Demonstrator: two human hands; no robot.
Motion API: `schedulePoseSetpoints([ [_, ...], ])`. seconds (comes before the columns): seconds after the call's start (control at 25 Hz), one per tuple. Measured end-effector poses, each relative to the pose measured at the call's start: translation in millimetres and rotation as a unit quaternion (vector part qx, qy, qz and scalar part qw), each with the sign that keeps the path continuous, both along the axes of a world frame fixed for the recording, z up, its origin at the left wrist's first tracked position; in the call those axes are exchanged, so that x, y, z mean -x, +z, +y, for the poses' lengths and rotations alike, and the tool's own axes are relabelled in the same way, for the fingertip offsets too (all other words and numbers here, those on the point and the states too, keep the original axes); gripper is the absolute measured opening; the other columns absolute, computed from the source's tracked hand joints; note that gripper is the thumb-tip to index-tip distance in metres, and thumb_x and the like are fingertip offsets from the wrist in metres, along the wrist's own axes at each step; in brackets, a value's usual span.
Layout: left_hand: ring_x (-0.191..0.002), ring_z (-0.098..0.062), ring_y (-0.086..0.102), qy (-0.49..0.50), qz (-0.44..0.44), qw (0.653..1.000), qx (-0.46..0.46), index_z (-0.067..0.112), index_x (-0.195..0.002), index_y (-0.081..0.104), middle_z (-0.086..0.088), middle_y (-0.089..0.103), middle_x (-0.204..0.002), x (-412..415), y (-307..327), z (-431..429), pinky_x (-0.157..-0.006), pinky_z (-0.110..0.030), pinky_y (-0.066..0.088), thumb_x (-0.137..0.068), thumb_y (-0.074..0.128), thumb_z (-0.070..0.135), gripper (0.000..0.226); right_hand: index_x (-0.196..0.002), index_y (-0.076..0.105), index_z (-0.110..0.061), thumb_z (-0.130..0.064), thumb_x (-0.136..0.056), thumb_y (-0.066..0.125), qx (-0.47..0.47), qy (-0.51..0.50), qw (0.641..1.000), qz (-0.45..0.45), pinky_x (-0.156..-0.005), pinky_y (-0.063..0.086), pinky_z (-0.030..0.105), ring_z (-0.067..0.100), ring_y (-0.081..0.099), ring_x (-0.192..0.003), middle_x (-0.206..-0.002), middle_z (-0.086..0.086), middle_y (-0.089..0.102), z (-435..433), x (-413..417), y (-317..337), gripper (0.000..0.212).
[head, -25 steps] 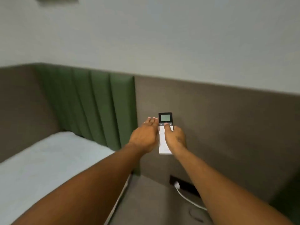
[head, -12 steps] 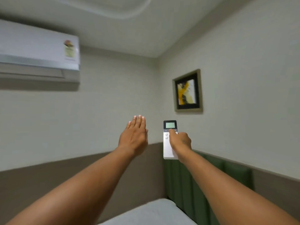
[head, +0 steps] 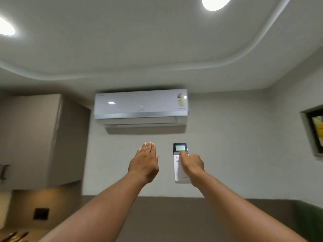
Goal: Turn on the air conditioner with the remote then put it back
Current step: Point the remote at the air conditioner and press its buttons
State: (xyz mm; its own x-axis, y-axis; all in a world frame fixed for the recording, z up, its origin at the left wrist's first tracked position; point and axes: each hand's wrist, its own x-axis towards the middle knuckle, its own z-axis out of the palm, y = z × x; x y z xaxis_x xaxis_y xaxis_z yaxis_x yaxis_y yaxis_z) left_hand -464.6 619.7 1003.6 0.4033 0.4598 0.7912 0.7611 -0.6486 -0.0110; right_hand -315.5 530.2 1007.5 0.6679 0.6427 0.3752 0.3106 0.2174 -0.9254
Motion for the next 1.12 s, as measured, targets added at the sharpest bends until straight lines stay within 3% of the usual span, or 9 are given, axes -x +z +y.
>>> schedulePoseSetpoints([
  [0.12, -0.147, -0.019, -0.002, 0.035, -0.002, 0.999, 0.011, 0.009, -0.151, 0.003, -0.007, 0.001, -0.161, 46, 5, 10, -0.117, -0.034, 0.003, -0.101, 0.014, 0.031, 0.057, -0.086, 0.063, -0.008, -0.035, -0.082, 0.049, 0.007, 0.048, 0.999, 0.0, -0.048, 0.04, 0.024, 0.022, 0.058, -0.06, -0.083, 0.008, 0.064, 23, 44, 10, 0.031],
  [0.36, -0.147, -0.02, -0.001, 0.068, 0.009, 0.997, 0.024, 0.01, -0.152, 0.003, -0.007, 0.001, -0.161, 81, 3, 25, -0.117, -0.034, 0.003, -0.101, 0.015, 0.032, 0.057, -0.08, 0.062, -0.011, -0.04, -0.085, 0.047, 0.016, 0.058, 0.998, -0.017, -0.048, 0.039, 0.025, 0.024, 0.058, -0.062, -0.083, 0.011, 0.064, 51, 80, 12, 0.033],
  [1.12, -0.147, -0.019, -0.002, 0.035, 0.016, 0.999, 0.011, 0.011, -0.152, 0.002, -0.006, 0.001, -0.161, 35, 4, 52, -0.116, -0.034, 0.003, -0.101, 0.015, 0.033, 0.057, -0.096, 0.062, -0.011, -0.038, -0.09, 0.044, 0.047, 0.045, 0.997, -0.032, -0.049, 0.04, 0.026, 0.024, 0.056, -0.064, -0.081, 0.01, 0.062, 68, 56, 11, 0.033],
])
